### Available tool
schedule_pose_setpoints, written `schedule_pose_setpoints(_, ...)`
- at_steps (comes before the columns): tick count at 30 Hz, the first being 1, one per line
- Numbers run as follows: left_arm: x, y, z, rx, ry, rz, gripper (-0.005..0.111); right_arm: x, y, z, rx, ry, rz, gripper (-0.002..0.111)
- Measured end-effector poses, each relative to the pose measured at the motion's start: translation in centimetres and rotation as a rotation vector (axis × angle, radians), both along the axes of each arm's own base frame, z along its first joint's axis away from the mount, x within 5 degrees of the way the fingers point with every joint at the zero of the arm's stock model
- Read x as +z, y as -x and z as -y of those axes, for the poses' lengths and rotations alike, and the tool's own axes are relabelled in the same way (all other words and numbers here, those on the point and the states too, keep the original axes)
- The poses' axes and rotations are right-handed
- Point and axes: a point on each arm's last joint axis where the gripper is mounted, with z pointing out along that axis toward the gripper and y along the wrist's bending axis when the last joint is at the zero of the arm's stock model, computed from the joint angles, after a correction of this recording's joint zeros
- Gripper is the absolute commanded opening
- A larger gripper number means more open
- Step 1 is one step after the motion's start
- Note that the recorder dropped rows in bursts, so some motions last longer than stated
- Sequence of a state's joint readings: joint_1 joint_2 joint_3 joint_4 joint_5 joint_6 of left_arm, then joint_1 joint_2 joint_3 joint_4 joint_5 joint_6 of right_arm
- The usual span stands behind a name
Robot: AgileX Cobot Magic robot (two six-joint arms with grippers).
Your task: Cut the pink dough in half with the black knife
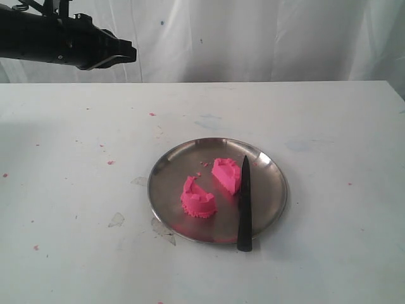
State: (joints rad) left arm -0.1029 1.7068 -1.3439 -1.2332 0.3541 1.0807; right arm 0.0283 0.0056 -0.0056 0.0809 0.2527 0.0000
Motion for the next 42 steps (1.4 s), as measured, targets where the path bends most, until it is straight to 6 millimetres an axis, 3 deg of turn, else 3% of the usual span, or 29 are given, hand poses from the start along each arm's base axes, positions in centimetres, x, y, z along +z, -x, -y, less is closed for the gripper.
schedule_pose_setpoints(30,0.0,0.0,0.0,0.002,-0.001,0.001,0.0,0.0,0.0,0.0,0.0,0.0,0.0,0.0)
schedule_pose_setpoints(38,-2.3,-1.1,0.0,0.019,-0.012,-0.05,0.0,0.0,0.0,0.0,0.0,0.0,0.0,0.0)
schedule_pose_setpoints(42,-2.4,-1.3,-0.2,0.038,-0.018,-0.049,0.0,0.0,0.0,0.0,0.0,0.0,0.0,0.0)
